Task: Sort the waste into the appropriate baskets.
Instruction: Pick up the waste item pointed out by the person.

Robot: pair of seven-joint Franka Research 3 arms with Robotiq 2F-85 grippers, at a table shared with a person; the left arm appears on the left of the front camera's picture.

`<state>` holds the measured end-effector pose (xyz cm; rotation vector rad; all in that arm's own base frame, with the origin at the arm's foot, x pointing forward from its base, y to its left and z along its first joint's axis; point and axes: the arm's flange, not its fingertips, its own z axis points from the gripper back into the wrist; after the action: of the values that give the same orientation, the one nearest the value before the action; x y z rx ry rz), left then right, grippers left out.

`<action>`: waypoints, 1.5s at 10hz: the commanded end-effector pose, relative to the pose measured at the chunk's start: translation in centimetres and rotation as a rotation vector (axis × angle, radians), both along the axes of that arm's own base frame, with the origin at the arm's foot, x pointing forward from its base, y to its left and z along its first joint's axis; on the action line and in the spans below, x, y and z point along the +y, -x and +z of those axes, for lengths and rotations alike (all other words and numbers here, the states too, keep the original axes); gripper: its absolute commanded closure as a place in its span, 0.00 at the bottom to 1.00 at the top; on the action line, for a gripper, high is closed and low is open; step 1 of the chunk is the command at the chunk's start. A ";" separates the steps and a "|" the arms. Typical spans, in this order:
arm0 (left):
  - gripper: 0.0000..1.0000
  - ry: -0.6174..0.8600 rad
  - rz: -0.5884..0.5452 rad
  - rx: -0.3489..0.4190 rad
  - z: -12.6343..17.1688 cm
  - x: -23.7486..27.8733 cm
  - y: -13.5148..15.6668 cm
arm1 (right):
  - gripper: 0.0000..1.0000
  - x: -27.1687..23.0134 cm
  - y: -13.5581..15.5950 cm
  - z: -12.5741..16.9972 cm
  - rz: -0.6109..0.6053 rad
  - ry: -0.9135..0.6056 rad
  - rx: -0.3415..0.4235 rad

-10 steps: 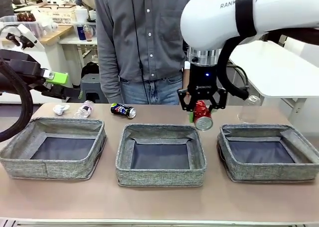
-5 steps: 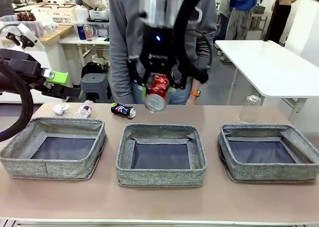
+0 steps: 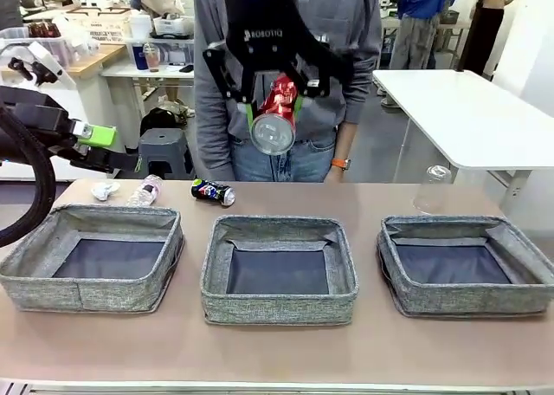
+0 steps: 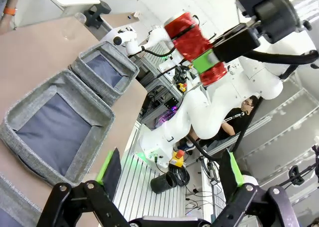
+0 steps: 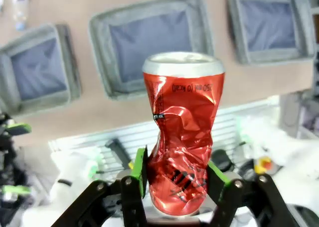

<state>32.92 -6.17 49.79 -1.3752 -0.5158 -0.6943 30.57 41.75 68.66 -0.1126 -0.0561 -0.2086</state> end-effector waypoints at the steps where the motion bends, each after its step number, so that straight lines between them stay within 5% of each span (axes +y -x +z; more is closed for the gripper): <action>1: 0.00 0.023 -0.003 -0.019 0.0 -0.2 0.0 | 0.52 2.0 1.1 3.1 -0.083 0.103 -0.094; 7: 0.00 0.023 -0.003 -0.019 0.0 -0.2 0.0 | 0.52 0.9 4.3 7.0 -0.148 0.105 -0.097; 11: 0.00 0.023 -0.003 -0.019 0.0 -0.2 0.0 | 0.52 0.7 2.8 6.1 -0.001 -0.022 0.018; 15: 0.00 0.023 -0.003 -0.019 0.0 -0.2 0.0 | 0.52 1.3 2.4 5.7 0.008 -0.027 0.010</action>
<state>32.92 -6.16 49.78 -1.3754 -0.5158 -0.6941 28.70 42.74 74.38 -0.0807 -0.0358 -0.1914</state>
